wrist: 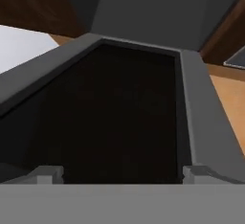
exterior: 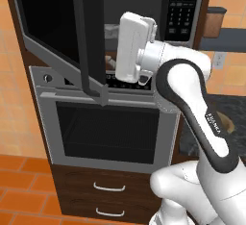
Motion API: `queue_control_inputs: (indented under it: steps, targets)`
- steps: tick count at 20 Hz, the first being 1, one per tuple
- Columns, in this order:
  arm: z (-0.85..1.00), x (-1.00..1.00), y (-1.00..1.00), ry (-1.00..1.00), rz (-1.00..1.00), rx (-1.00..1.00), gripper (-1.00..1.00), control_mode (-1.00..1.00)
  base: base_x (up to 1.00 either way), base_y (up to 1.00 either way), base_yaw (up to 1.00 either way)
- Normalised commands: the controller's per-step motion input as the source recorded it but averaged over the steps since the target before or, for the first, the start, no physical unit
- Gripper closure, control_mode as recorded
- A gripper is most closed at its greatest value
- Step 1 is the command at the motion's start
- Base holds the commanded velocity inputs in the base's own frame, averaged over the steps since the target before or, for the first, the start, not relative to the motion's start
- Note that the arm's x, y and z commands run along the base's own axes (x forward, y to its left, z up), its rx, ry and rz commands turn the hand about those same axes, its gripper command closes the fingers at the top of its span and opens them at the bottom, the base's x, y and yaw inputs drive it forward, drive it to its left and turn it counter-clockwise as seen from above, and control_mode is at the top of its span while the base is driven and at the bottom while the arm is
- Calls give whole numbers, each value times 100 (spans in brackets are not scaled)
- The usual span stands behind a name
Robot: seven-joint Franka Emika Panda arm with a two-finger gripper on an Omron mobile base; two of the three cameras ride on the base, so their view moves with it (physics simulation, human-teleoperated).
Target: Open the microwave, place the bowl with waffle inside the microwave, then close the microwave door and turn it on.
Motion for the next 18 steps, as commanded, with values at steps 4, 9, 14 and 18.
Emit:
queue_control_inputs:
  steps: [4, 9, 14, 18]
  targets:
    - [0, 53, 89, 0, 23, 0, -100, -100, 0, 0, 0]
    - [1, 17, 100, -3, 21, 0, -100, -100, 0, 0, 0]
    - [1, 0, 95, -4, 18, -2, -100, -100, 0, 0, 0]
    - [28, -28, 3, -9, 1, -4, -100, -100, 0, 0, 0]
